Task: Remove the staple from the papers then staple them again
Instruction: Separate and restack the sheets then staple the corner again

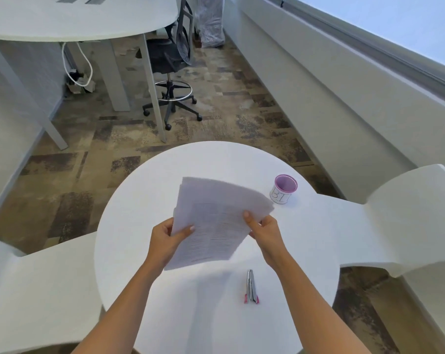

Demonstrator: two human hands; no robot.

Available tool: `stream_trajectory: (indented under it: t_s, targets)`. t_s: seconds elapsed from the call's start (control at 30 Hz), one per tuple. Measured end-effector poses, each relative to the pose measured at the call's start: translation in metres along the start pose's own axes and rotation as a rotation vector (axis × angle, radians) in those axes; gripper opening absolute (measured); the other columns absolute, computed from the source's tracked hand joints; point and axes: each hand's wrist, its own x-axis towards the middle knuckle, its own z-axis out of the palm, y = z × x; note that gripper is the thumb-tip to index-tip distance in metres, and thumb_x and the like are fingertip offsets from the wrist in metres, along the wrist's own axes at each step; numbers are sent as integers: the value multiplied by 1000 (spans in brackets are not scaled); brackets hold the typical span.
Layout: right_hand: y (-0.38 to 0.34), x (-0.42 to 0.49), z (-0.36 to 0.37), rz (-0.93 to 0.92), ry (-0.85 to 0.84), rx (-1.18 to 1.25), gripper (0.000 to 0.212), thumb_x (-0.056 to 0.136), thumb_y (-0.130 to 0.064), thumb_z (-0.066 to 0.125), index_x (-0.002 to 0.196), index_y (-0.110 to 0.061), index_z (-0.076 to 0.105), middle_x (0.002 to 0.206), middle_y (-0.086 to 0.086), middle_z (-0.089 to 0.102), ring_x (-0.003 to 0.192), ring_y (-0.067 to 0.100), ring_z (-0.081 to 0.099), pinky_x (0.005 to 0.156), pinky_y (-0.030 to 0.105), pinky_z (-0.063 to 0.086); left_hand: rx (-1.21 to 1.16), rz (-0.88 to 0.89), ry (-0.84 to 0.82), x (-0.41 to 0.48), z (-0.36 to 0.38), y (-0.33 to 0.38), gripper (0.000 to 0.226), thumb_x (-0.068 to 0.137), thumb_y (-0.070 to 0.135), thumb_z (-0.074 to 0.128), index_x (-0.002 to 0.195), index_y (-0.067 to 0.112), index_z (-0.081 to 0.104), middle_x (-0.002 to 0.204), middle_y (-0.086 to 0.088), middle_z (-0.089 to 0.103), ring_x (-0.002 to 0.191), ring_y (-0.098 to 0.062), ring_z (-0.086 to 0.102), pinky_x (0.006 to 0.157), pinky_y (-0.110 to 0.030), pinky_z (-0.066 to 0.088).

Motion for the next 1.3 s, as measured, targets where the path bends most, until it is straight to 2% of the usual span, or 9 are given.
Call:
stream_trajectory:
  t_s: [0.07, 0.2, 0.37, 0.43, 0.57, 0.67, 0.83, 0.93, 1.3]
  targets:
    - [10, -1, 5, 5, 11, -19, 25, 92, -29, 61, 110, -13, 65, 104, 2, 72, 96, 18, 66, 87, 35, 50, -11, -13, -17, -3, -4, -13, 35, 68, 33, 82, 85, 5, 70, 80, -4, 67, 71, -17, 58, 66, -32, 45]
    - [25, -5, 11, -22, 11, -32, 18, 95, -28, 58, 106, -19, 67, 98, -4, 74, 92, 11, 67, 86, 32, 51, -45, -37, -48, -7, -9, -30, 24, 71, 34, 80, 83, 16, 71, 80, 1, 69, 70, -10, 61, 65, -25, 48]
    - [30, -16, 17, -94, -4, -97, 16, 90, -40, 59, 103, -34, 67, 97, -10, 73, 88, 1, 67, 70, 11, 48, -111, -98, 22, -8, -9, -49, 18, 72, 19, 86, 85, 24, 76, 87, 9, 77, 76, -3, 71, 62, -16, 55]
    - [31, -19, 18, -129, -10, -116, 19, 90, -46, 55, 102, -36, 66, 99, -10, 72, 91, 2, 66, 71, 12, 48, -124, -109, 32, -10, -7, -55, 20, 73, 14, 85, 87, 25, 76, 88, 8, 78, 77, -4, 71, 62, -17, 55]
    - [33, -22, 21, -188, -13, -126, 24, 97, -41, 45, 99, -33, 68, 95, -12, 71, 88, 1, 64, 75, 13, 48, -138, -117, 45, -9, -3, -60, 21, 73, 11, 85, 88, 23, 76, 86, 6, 78, 74, -5, 72, 60, -18, 55]
    - [32, -23, 21, -199, -14, -121, 24, 96, -42, 45, 97, -35, 69, 93, -16, 71, 87, -2, 62, 76, 12, 47, -151, -130, 68, -7, -3, -60, 26, 70, 14, 86, 92, 19, 73, 84, 7, 77, 73, -5, 71, 58, -16, 54]
    - [36, -23, 15, -186, -38, -107, 16, 95, -33, 55, 101, -25, 67, 98, -9, 72, 90, 2, 65, 75, 12, 48, -161, -153, 100, -7, -3, -63, 31, 64, 15, 90, 90, 18, 74, 83, 8, 77, 74, -6, 71, 62, -20, 55]
    - [39, -21, 19, -139, -67, -146, 14, 96, -29, 56, 101, -29, 68, 97, -10, 73, 90, 3, 66, 73, 14, 49, -162, -148, 85, -10, 3, -64, 32, 62, 14, 91, 89, 20, 73, 80, 9, 77, 71, -5, 71, 57, -17, 54]
    - [33, -22, 20, -120, -62, -106, 24, 94, -39, 50, 104, -29, 69, 97, -14, 73, 89, -2, 65, 73, 10, 47, -189, -129, 70, -6, -1, -58, 28, 67, 16, 88, 92, 16, 74, 83, 6, 77, 75, -8, 71, 61, -17, 54]
